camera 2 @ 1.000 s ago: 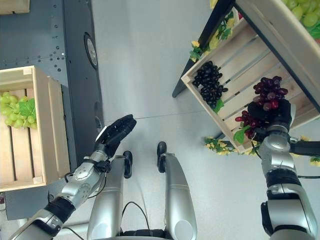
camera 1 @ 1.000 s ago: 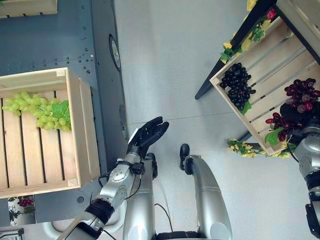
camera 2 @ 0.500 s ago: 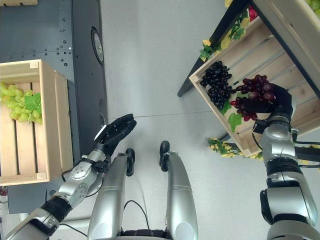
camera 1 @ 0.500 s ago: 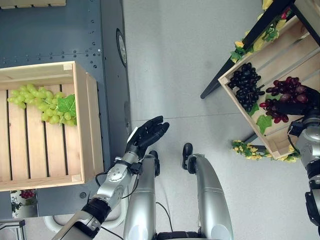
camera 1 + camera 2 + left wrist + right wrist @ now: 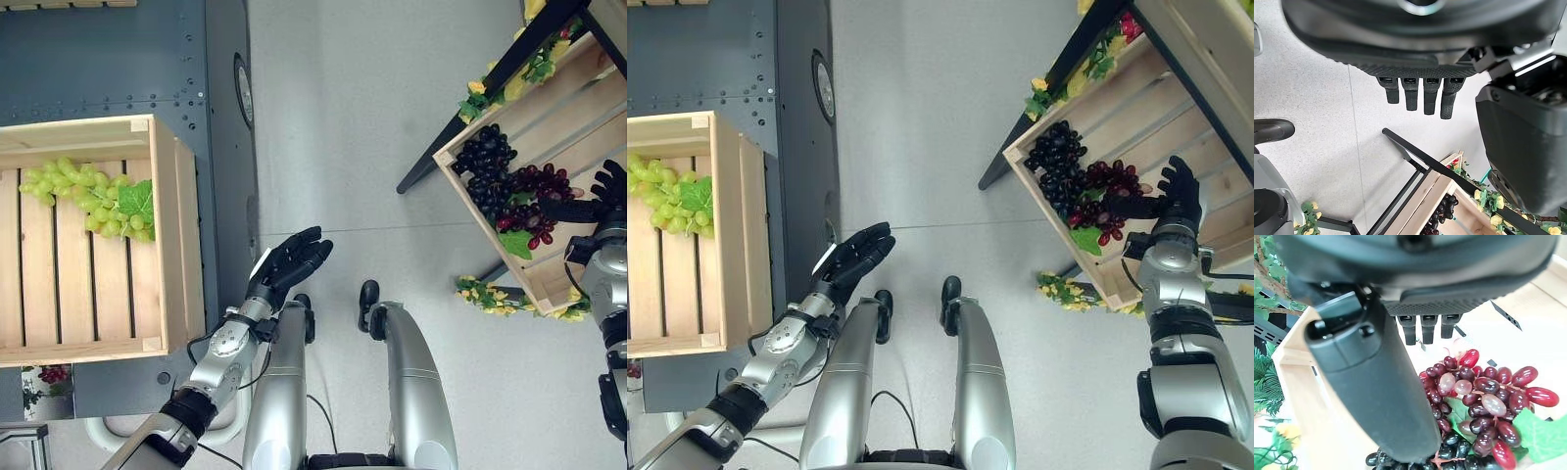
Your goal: Pick up the fruits from the basket on one side to the basket on the other side
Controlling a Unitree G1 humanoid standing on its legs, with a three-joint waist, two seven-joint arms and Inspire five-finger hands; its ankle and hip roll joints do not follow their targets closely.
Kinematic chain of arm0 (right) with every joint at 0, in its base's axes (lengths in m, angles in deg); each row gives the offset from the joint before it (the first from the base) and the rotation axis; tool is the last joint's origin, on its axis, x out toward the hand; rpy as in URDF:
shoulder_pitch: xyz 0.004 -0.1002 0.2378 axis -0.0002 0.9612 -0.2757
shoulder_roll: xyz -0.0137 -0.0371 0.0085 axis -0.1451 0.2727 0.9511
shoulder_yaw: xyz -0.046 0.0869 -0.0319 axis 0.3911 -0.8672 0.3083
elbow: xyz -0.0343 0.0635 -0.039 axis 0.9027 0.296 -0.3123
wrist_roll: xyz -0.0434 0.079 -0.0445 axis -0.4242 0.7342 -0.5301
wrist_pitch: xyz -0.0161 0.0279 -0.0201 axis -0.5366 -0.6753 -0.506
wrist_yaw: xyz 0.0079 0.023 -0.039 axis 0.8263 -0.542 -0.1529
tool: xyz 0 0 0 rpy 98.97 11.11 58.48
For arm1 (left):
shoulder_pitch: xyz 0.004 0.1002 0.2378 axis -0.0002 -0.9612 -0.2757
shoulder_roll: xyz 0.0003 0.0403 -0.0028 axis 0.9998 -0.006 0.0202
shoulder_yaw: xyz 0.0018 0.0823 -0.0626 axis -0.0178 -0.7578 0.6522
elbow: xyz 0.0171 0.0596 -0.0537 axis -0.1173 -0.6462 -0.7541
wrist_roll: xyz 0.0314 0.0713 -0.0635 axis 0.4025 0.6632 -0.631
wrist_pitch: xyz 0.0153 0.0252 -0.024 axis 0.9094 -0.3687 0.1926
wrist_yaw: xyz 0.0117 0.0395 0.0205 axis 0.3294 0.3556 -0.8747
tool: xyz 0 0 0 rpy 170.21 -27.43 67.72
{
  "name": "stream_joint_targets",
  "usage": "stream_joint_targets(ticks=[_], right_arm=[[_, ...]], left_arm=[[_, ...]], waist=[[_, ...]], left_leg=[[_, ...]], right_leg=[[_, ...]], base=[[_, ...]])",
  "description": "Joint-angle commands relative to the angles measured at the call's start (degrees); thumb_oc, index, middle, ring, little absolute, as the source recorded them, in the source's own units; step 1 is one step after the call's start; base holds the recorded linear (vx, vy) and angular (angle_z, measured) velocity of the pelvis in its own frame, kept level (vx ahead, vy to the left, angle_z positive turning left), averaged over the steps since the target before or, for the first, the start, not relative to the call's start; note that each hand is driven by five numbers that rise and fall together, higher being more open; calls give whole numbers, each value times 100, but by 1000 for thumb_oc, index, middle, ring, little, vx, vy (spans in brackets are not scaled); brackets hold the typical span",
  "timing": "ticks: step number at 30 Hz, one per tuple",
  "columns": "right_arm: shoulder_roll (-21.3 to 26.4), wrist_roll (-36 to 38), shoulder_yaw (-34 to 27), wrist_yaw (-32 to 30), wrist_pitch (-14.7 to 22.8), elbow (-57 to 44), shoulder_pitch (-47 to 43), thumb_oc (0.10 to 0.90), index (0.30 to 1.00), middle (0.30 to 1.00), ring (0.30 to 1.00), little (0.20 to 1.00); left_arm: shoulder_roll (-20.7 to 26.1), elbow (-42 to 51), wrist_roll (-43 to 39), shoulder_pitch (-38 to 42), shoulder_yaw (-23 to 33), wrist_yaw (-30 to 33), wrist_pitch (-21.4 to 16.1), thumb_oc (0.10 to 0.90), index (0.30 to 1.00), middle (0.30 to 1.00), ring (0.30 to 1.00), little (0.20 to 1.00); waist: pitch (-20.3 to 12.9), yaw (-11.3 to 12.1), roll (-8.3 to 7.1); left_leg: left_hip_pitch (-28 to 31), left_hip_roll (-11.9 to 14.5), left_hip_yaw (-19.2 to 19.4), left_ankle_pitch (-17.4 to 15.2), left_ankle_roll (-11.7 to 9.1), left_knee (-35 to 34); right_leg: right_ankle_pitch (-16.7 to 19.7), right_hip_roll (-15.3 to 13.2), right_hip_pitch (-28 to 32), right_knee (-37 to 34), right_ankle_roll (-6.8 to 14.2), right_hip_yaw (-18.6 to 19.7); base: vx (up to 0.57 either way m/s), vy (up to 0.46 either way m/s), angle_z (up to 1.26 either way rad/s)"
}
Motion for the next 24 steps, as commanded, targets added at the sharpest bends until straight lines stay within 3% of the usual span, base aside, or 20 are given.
stream_joint_targets(ticks=[1,5,9,13,18,24], right_arm=[[862,-570,69,-406,944,-446,-13,800,900,900,900,900],[662,-841,91,-443,1293,-1203,433,800,900,900,900,900],[206,-860,73,-319,1621,-1856,986,800,900,900,900,900],[-224,-877,38,-287,1644,-2298,1356,800,900,900,900,900],[-672,-1203,264,-285,1877,-2719,1747,800,900,900,900,900],[-992,-1224,328,-175,2101,-2663,1834,800,900,900,900,900]], left_arm=[[-44,919,553,-113,66,244,-917,800,900,900,900,900],[55,1083,1784,-61,140,1046,-1302,800,900,900,900,900],[245,1323,2485,159,309,1512,-1304,800,900,900,900,900],[525,1570,3252,369,417,2043,-1323,800,900,900,900,900],[939,1832,3492,789,1088,3080,-1836,800,900,900,900,900],[1183,2023,4497,911,2248,4724,-2246,800,900,900,900,900]], waist=[[-82,-13,43],[-82,-44,45],[-82,-81,73],[-82,-116,110],[-82,-110,119],[-82,78,73]], left_leg=[[414,-228,510,-338,327,-136],[522,-244,529,-268,323,-297],[600,-253,556,-219,323,-404],[653,-236,616,-178,312,-462],[740,-213,647,-169,296,-488],[843,-203,582,-125,241,-512]], right_leg=[[-438,179,722,319,-298,-334],[-435,162,811,230,-291,-338],[-469,111,874,191,-276,-359],[-492,63,911,182,-253,-363],[-603,-36,998,241,-270,-423],[-684,-181,1105,392,-300,-592]], base=[[24,43,4],[26,49,3],[30,42,7],[20,45,11],[17,26,10],[19,-11,20]])
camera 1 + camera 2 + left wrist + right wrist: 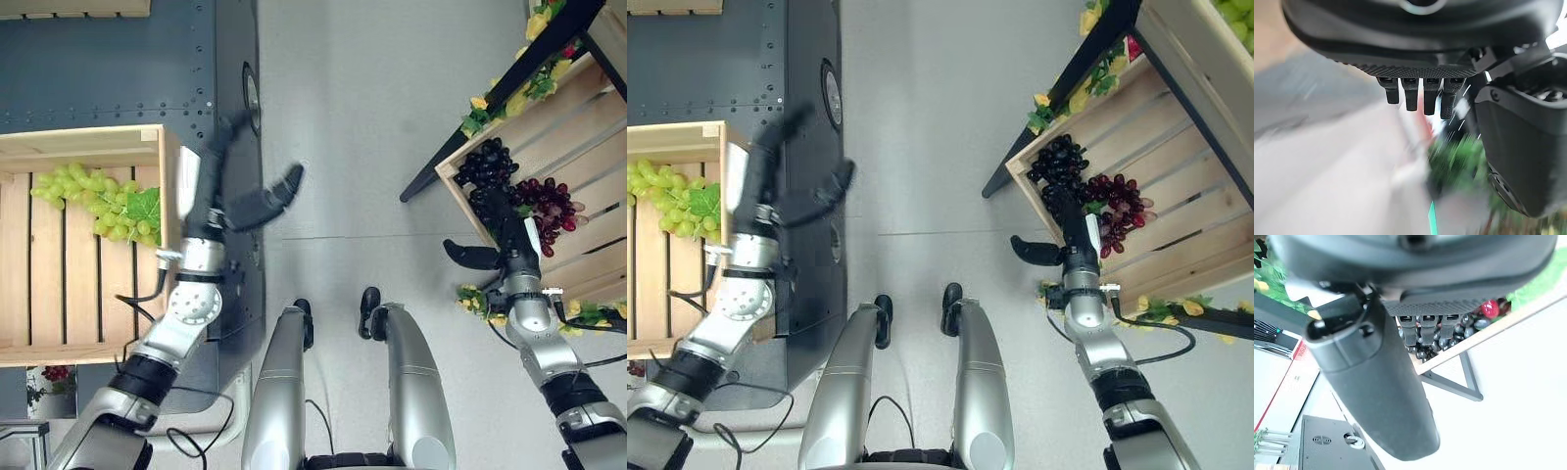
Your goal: Pick up the fruits from the basket on one side to the basket on the other side
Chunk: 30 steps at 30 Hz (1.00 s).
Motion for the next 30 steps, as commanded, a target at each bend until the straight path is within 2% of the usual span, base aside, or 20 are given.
stream_joint_targets(ticks=[1,4,6,9,11,14,17,20,21,22,24,25,30], right_arm=[[317,-101,-242,-117,851,-418,-323,800,900,900,900,900],[277,6,-218,186,899,-352,-348,800,900,900,900,900],[295,305,-158,633,951,-384,-378,800,900,900,900,900],[250,256,-139,581,903,-478,-333,800,900,900,900,900],[248,289,-152,570,868,-513,-303,800,900,900,900,900],[200,158,-156,308,712,-573,-286,800,900,900,900,900],[209,97,-98,296,692,-578,-344,800,900,900,900,900],[285,144,9,453,708,-714,-390,800,900,900,900,900],[349,230,53,440,646,-793,-423,800,900,900,900,900],[353,236,76,417,639,-789,-378,800,900,900,900,900],[409,338,115,408,698,-718,-404,800,900,900,900,900],[454,477,162,443,738,-618,-466,800,900,900,900,900],[568,629,284,536,859,-440,-611,800,900,900,900,900]], left_arm=[[146,892,757,206,549,1237,-870,800,900,900,900,900],[156,717,752,193,725,1353,-802,800,900,900,900,900],[240,345,814,217,836,1567,-561,800,900,900,900,900],[392,-344,893,178,910,1797,-194,800,900,900,900,900],[430,-563,1061,106,934,2023,-139,800,900,900,900,900],[623,-1335,1215,-31,896,2368,371,800,900,900,900,900],[670,-1655,1074,-12,839,2326,390,800,900,900,900,900],[841,-2147,1157,0,717,2169,763,800,900,900,900,900],[1052,-2494,1438,61,611,2108,1092,800,900,900,900,900],[1073,-2543,1464,30,572,2112,1149,800,900,900,900,900],[1217,-2765,1289,73,529,2024,1256,800,900,900,900,900],[1333,-3047,1242,163,475,1978,1441,800,900,900,900,900],[1656,-3567,1948,417,99,1838,1981,800,900,900,900,900]], waist=[[-81,256,72],[-81,295,81],[-81,325,100],[-81,332,158],[-81,332,200],[-81,313,280],[-81,303,300],[-81,298,346],[-81,296,353],[-81,302,355],[-81,305,362],[-81,305,362],[-81,304,356]], left_leg=[[527,-153,501,-104,251,-363],[600,-172,462,-53,235,-429],[660,-183,433,0,214,-482],[656,-192,420,59,172,-456],[637,-193,418,95,151,-469],[598,-165,449,164,110,-511],[571,-149,463,186,100,-544],[503,-118,511,220,106,-590],[457,-93,547,220,124,-585],[586,-105,523,118,90,-586],[579,-93,545,114,102,-597],[564,-85,564,102,120,-596],[564,-70,592,134,124,-712]], right_leg=[[-290,192,808,72,-248,-327],[-299,174,889,49,-264,-345],[-322,140,961,27,-283,-356],[-355,90,993,47,-308,-360],[-359,71,991,36,-320,-363],[-370,43,977,14,-324,-366],[-373,38,962,-20,-333,-371],[-375,24,883,-39,-349,-355],[-389,19,816,-5,-356,-362],[-472,35,932,4,-299,-320],[-481,34,916,7,-300,-327],[-493,30,890,19,-298,-330],[-471,29,875,-58,-288,-347]], base=[[8,-4,15],[8,19,7],[10,37,11],[16,53,9],[17,69,2],[14,81,9],[-14,83,5],[-7,96,3],[57,81,1],[55,83,-2],[32,47,-3],[11,46,-4],[7,27,0]])
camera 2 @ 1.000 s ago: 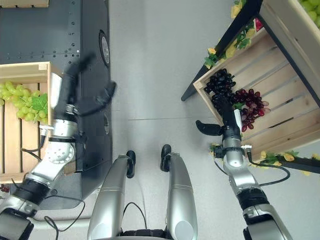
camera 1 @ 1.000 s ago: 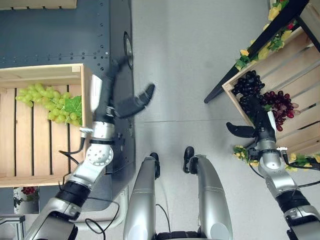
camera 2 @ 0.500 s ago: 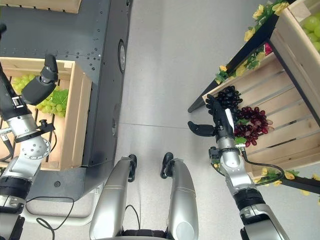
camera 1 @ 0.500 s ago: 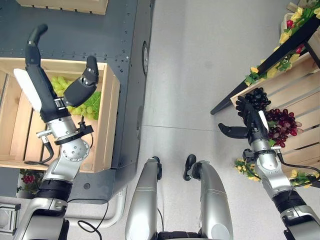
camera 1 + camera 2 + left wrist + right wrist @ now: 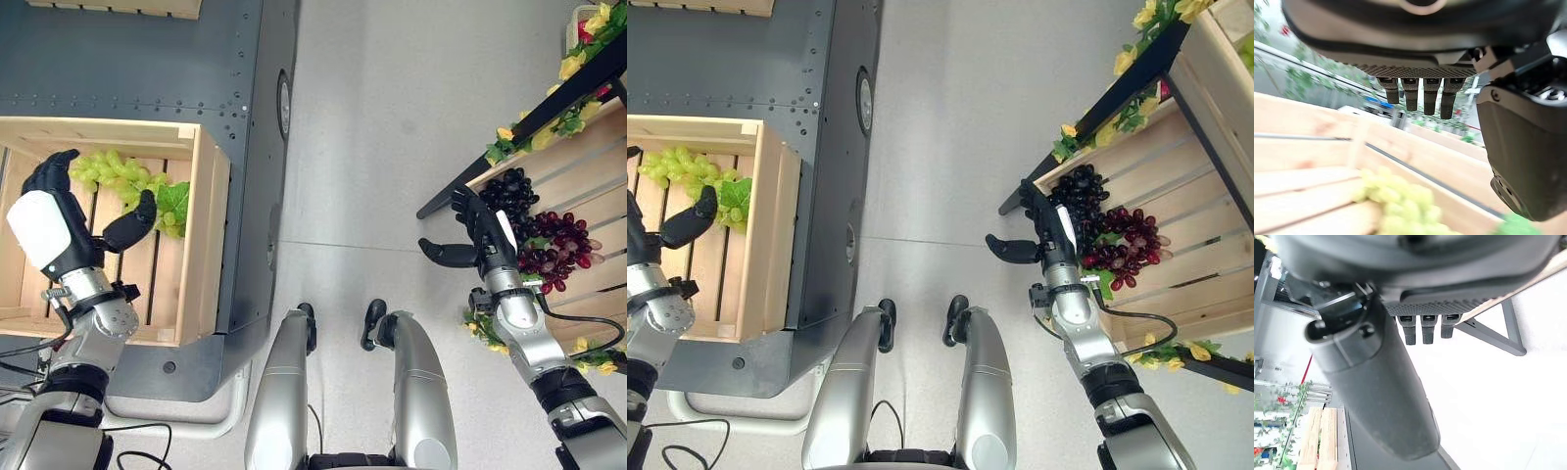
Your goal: Pick up the fruits from the basket on one side to the basket on the other side
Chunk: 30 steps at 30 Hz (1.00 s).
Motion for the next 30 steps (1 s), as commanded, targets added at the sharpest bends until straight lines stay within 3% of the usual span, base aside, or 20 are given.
stream_joint_targets(ticks=[1,7,9,15,21,26,30], right_arm=[[606,343,-172,-18,611,-353,-326,800,900,900,900,900],[835,562,-65,222,595,-195,-530,800,900,900,900,900],[931,719,20,411,677,-23,-625,800,900,900,900,900],[1109,983,107,727,707,220,-760,800,900,900,900,900],[1200,1257,194,1049,771,472,-928,800,900,900,900,900],[1239,1254,272,1097,767,468,-1018,800,900,900,900,900],[1286,1280,242,1165,781,403,-908,800,900,900,900,900]], left_arm=[[636,77,778,329,-71,168,392,800,900,900,900,900],[977,-255,1341,705,-663,217,938,800,900,900,900,900],[1140,-482,1657,1007,-1114,216,1253,800,900,900,900,900],[1352,-567,2861,1320,-1821,371,1323,800,900,900,900,900],[1460,-699,3377,1652,-2441,331,1332,800,900,900,900,900],[1594,-715,3291,1858,-2667,275,1403,800,900,900,900,900],[1783,-776,3028,1850,-2543,356,1432,800,900,900,900,900]], waist=[[-87,20,318],[-87,11,353],[-87,-14,363],[-87,-28,407],[-87,-50,462],[-87,-48,494],[-87,-45,498]], left_leg=[[315,-166,446,155,257,-575],[301,-161,469,200,255,-712],[263,-151,481,217,244,-751],[220,-138,523,237,241,-844],[194,-125,570,232,249,-875],[178,-128,596,248,241,-928],[194,-126,602,275,234,-986]], right_leg=[[-98,208,692,-264,-138,-206],[-61,190,652,-346,-128,-252],[-34,175,610,-385,-124,-274],[12,161,558,-482,-111,-312],[36,154,516,-519,-103,-313],[64,147,478,-557,-77,-315],[91,143,485,-608,-61,-325]], base=[[4,37,-1],[-8,45,0],[-24,51,2],[-21,37,4],[-7,19,0],[0,0,0],[0,0,0]])
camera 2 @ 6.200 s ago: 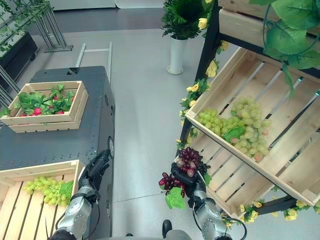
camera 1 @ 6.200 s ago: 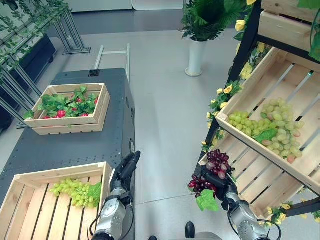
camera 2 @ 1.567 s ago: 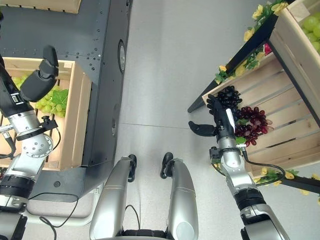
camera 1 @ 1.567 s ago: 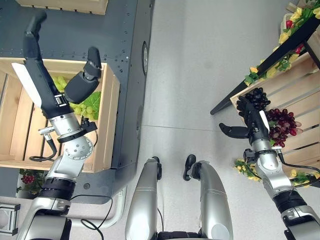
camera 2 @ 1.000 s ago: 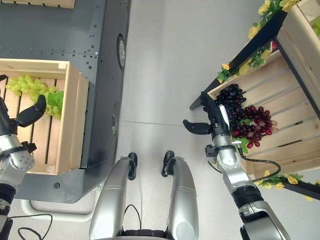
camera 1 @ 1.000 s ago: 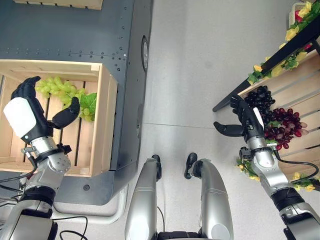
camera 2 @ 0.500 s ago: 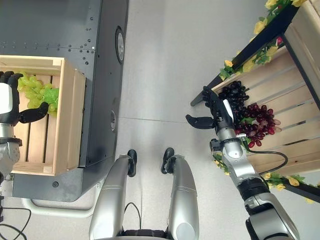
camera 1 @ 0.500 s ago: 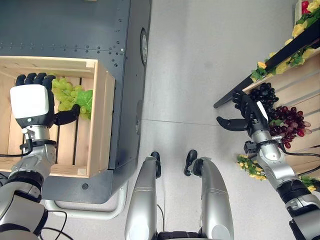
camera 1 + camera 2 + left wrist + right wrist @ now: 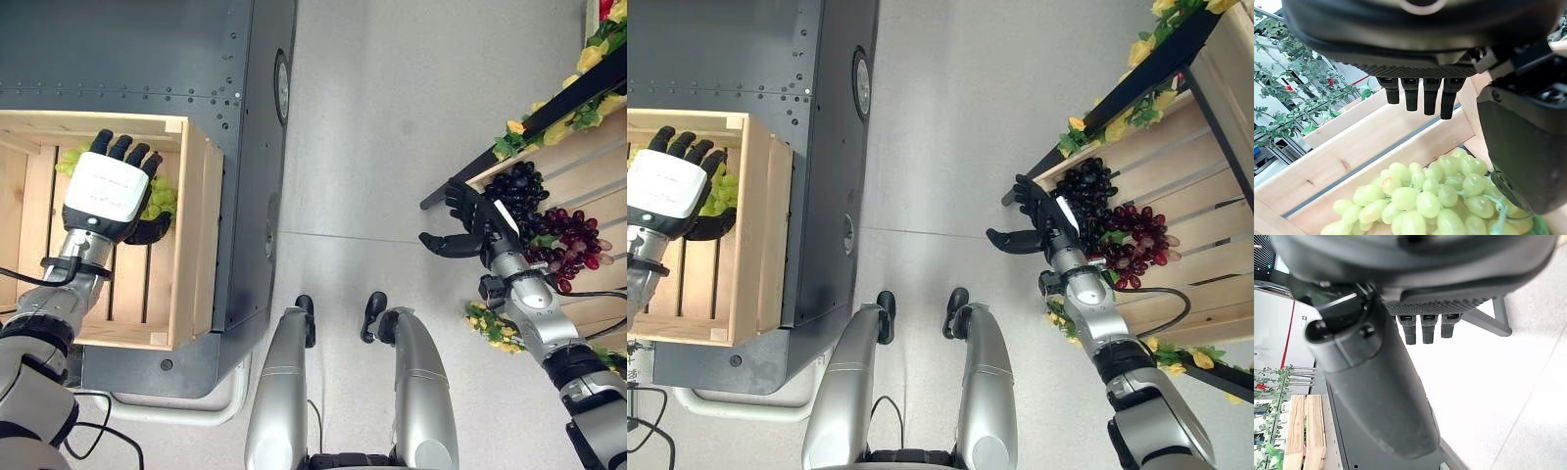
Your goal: Pick up the fruits from the basket on one side to the basket on the other side
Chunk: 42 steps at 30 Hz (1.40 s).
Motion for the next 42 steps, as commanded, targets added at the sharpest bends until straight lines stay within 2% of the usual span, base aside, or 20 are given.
stream_joint_targets(ticks=[1,5,14,21,27,34,42], right_arm=[[781,395,-227,112,750,-354,-161,800,900,900,900,900],[786,420,-294,140,810,-293,-66,800,900,900,900,900],[696,263,-243,72,736,-403,42,800,900,900,900,900],[628,340,-225,116,661,-402,-18,800,900,900,900,900],[615,372,-175,226,525,-386,-124,800,900,900,900,900],[745,558,-145,425,589,-252,-193,800,900,900,900,900],[860,559,-53,487,607,-147,-290,800,900,900,900,900]], left_arm=[[627,-64,-520,212,514,478,373,800,900,900,900,900],[732,-178,-567,26,797,672,300,800,900,900,900,900],[835,-238,-780,-274,1450,1519,-214,800,900,900,900,900],[829,-306,-614,-448,1611,1470,-378,800,900,900,900,900],[719,-234,85,-378,1248,1116,-628,800,900,900,900,900],[777,-304,-60,-110,774,555,-461,800,900,900,900,900],[733,-136,596,336,221,212,-316,800,900,900,900,900]], waist=[[-89,-6,451],[-89,26,474],[-89,80,510],[-89,104,532],[-89,97,523],[-89,64,506],[-89,20,464]], left_leg=[[390,-228,519,226,318,-778],[377,-250,515,221,315,-770],[435,-280,486,223,302,-788],[476,-293,474,196,289,-744],[463,-265,492,198,299,-726],[368,-219,497,197,325,-674],[267,-177,512,214,337,-651]], right_leg=[[110,158,689,-487,-29,-222],[97,143,684,-482,-47,-243],[26,95,733,-425,-99,-284],[-19,81,787,-390,-126,-298],[-29,77,785,-357,-131,-311],[18,101,687,-348,-105,-293],[90,113,603,-377,-59,-289]], base=[[0,0,0],[0,0,0],[0,0,0],[0,-7,1],[0,0,0],[0,0,0],[-1,12,2]])
